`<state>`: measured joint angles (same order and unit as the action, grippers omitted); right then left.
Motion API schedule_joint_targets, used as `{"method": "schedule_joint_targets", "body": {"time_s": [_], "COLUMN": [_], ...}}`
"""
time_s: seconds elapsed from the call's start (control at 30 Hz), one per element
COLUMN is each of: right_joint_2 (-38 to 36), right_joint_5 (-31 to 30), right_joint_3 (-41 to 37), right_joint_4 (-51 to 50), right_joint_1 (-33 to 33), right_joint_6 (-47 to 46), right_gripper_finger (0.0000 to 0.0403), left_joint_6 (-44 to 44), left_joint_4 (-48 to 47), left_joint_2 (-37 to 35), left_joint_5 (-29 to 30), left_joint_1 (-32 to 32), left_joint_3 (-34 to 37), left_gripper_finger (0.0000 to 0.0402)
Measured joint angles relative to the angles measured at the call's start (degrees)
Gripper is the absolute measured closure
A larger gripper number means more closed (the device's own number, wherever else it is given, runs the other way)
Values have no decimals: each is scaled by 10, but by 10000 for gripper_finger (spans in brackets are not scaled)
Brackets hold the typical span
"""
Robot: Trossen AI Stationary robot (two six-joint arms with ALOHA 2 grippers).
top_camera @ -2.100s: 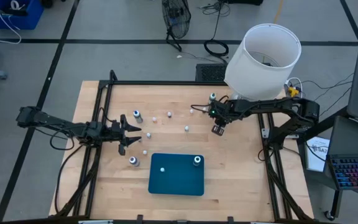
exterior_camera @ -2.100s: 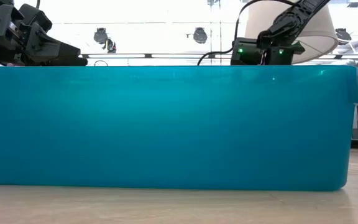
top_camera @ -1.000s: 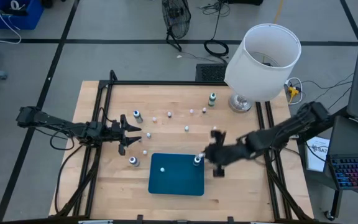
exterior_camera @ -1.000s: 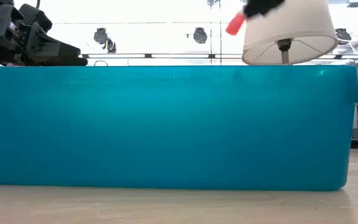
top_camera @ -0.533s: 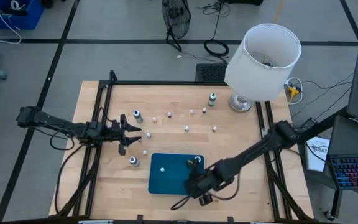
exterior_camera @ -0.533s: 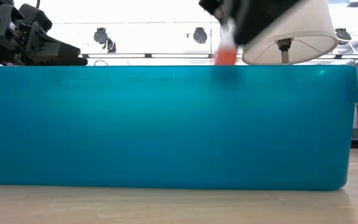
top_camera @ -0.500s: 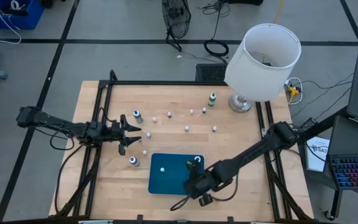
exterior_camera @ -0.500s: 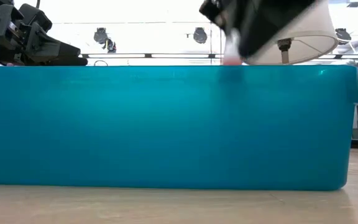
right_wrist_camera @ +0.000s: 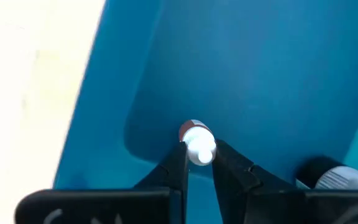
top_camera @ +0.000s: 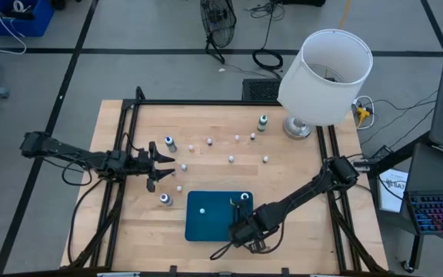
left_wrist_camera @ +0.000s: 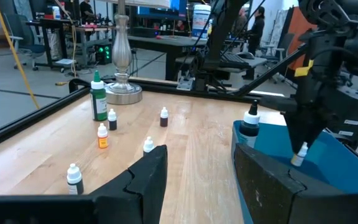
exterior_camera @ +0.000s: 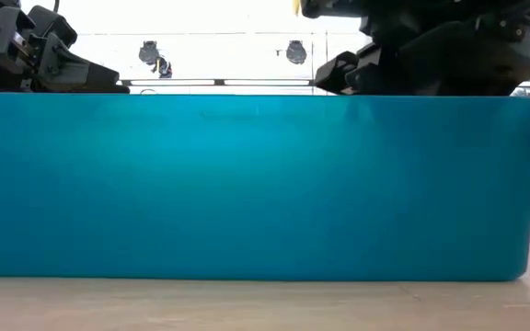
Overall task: Pick & Place food coloring
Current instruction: Put the orange food coloring bottle into the blue container
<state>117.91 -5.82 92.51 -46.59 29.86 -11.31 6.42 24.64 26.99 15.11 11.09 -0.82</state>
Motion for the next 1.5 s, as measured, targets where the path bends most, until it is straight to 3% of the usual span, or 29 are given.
{"method": "schedule_joint_targets", "body": {"time_s": [0.83, 1.13, 1.3, 1.5], "right_joint_2": [-2, -3, -12, -73], "right_joint_5": [27, 25, 34, 33], "right_joint_3": [-33, -33, -32, -31], "right_joint_4": [64, 74, 67, 61], "right_joint_1": [-28, -20, -16, -16], "right_joint_6": [19, -13, -19, -38], "right_gripper_finger": [363, 282, 292, 313], "left_joint_6": [0, 0, 0, 0], "left_joint_4": [0, 0, 0, 0], "left_joint_2": [0, 0, 0, 0], "left_joint_5": [0, 0, 0, 0], "left_joint_1": [0, 0, 0, 0], "left_joint_3": [0, 0, 0, 0], "left_gripper_finger": [215, 215, 215, 215]}}
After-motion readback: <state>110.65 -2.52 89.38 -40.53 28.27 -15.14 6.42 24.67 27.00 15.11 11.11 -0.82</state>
